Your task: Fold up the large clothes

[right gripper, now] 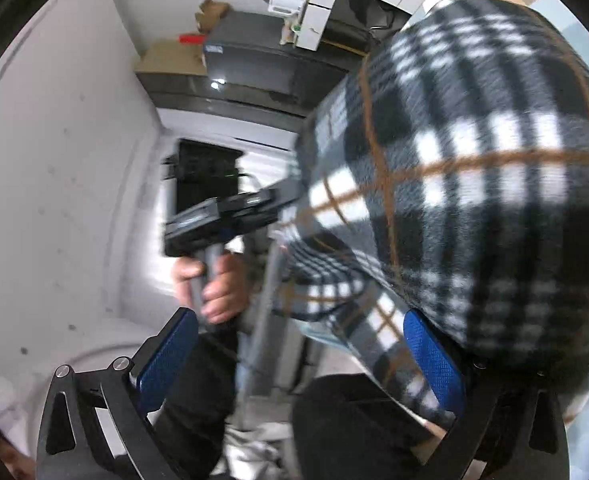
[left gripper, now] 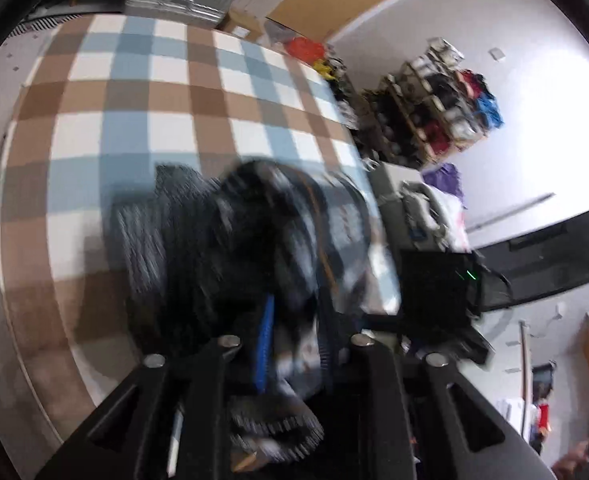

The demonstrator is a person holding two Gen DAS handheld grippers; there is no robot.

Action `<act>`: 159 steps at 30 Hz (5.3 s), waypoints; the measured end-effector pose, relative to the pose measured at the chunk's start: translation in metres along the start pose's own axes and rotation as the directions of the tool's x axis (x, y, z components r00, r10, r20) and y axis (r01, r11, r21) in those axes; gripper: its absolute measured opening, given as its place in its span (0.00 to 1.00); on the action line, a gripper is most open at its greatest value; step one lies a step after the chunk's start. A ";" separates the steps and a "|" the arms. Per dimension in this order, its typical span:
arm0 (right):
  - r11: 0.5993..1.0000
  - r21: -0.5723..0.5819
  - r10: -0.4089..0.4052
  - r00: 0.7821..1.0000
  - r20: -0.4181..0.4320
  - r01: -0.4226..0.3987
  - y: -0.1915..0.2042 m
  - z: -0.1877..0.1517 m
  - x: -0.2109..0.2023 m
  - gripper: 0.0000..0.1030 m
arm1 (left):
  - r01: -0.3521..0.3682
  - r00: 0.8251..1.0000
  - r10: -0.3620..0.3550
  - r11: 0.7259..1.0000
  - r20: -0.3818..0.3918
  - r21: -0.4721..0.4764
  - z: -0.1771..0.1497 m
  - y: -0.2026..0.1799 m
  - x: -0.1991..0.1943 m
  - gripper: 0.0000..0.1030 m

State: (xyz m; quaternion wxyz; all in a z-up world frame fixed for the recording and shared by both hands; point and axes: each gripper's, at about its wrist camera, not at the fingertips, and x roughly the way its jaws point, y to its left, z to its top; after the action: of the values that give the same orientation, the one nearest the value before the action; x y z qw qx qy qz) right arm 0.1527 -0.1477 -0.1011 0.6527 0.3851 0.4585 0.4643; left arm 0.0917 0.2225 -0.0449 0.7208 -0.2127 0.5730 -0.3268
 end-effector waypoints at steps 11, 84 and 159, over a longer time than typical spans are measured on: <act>0.996 0.057 0.062 0.997 0.051 -0.065 -0.013 0.004 -0.012 1.00 | -0.137 0.988 0.131 0.988 -0.087 -0.067 -0.039 0.019 0.068 0.82; 0.999 0.043 -0.027 0.979 0.202 0.019 -0.035 0.011 -0.033 1.00 | -0.010 0.927 0.004 1.000 0.376 0.013 -0.010 -0.025 0.041 0.46; 0.946 0.033 -0.324 0.946 0.014 0.324 -0.095 0.048 -0.019 1.00 | 0.052 0.998 -0.047 0.984 0.033 -0.168 0.026 0.085 0.110 0.96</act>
State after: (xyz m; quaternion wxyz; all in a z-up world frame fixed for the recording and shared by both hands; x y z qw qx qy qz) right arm 0.2202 -0.1956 -0.1711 0.7186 0.3190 0.5160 0.3400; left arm 0.1507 0.2010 -0.1721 0.7000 -0.2921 0.5827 -0.2919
